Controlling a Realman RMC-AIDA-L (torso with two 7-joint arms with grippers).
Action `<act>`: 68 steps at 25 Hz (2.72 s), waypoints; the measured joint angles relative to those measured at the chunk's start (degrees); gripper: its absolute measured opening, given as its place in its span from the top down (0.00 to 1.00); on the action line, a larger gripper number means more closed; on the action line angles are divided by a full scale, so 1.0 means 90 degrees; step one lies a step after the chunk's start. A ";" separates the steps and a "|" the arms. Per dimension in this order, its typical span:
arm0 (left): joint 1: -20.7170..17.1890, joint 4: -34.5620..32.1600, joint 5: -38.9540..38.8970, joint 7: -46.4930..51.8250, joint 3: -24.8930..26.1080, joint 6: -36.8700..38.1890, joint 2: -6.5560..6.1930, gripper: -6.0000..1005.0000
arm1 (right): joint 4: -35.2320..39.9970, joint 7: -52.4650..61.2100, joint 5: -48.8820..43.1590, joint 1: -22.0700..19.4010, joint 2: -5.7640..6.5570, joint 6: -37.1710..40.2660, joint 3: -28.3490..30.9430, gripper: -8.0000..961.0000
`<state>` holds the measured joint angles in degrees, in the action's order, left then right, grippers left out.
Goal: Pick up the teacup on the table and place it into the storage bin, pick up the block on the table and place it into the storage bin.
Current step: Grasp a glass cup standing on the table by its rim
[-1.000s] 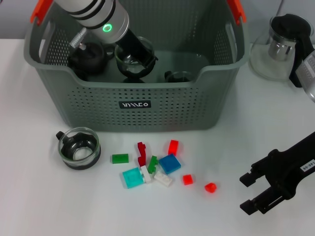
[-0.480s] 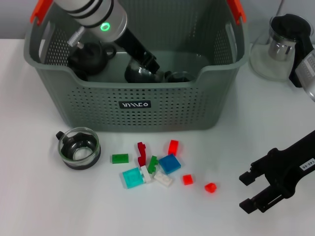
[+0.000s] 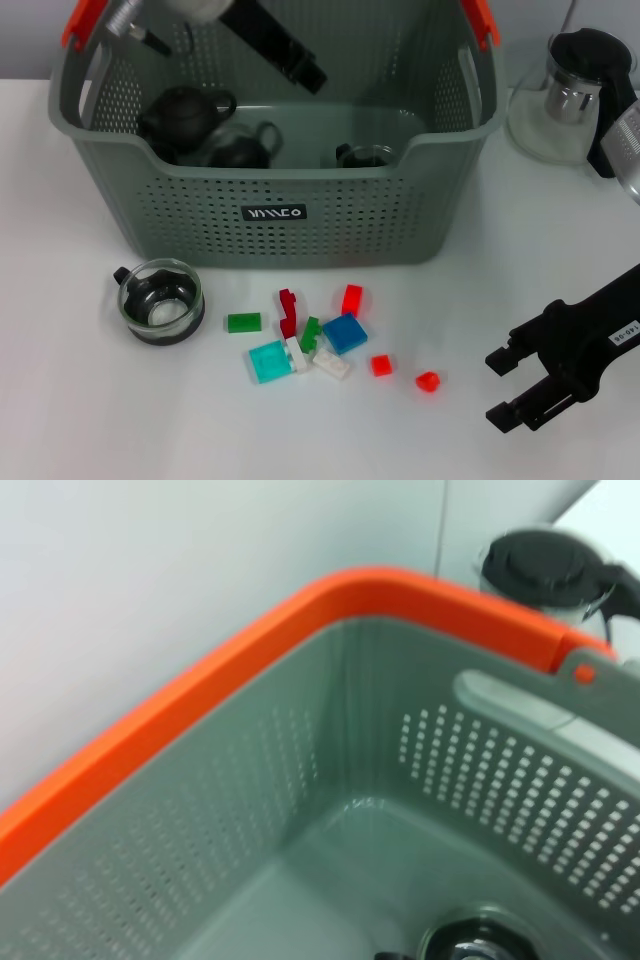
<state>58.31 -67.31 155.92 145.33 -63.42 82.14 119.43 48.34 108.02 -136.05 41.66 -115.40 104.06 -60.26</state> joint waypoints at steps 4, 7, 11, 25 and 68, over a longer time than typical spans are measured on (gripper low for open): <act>-0.0166 -0.0722 -0.0112 -0.0059 0.0246 0.0480 0.0048 0.52 | 0.0014 -0.0009 0.0000 0.0000 0.0011 0.0000 0.0015 0.14; -0.0445 -0.1625 -0.0571 -0.0282 0.0448 0.1159 0.0109 0.52 | 0.0032 -0.0011 0.0002 0.0000 0.0016 -0.0002 0.0023 0.14; -0.0914 -0.2672 -0.1627 -0.0703 0.0603 0.1977 0.0181 0.52 | 0.0013 -0.0031 0.0015 0.0019 0.0018 -0.0040 0.0027 0.14; -0.2857 -0.4960 -0.3888 -0.2003 0.0436 0.3773 0.0535 0.45 | 0.0009 0.0010 0.0040 0.0090 -0.0023 -0.0182 0.0118 0.14; -0.3752 -0.1501 -0.0158 -0.2820 -0.0880 0.0881 0.0540 0.18 | -0.0020 0.0222 0.0009 0.0133 -0.0283 -0.0411 0.0273 0.14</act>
<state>24.54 -80.82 154.49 119.95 -71.34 90.07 124.29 48.16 110.02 -135.97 42.86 -117.95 100.36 -57.80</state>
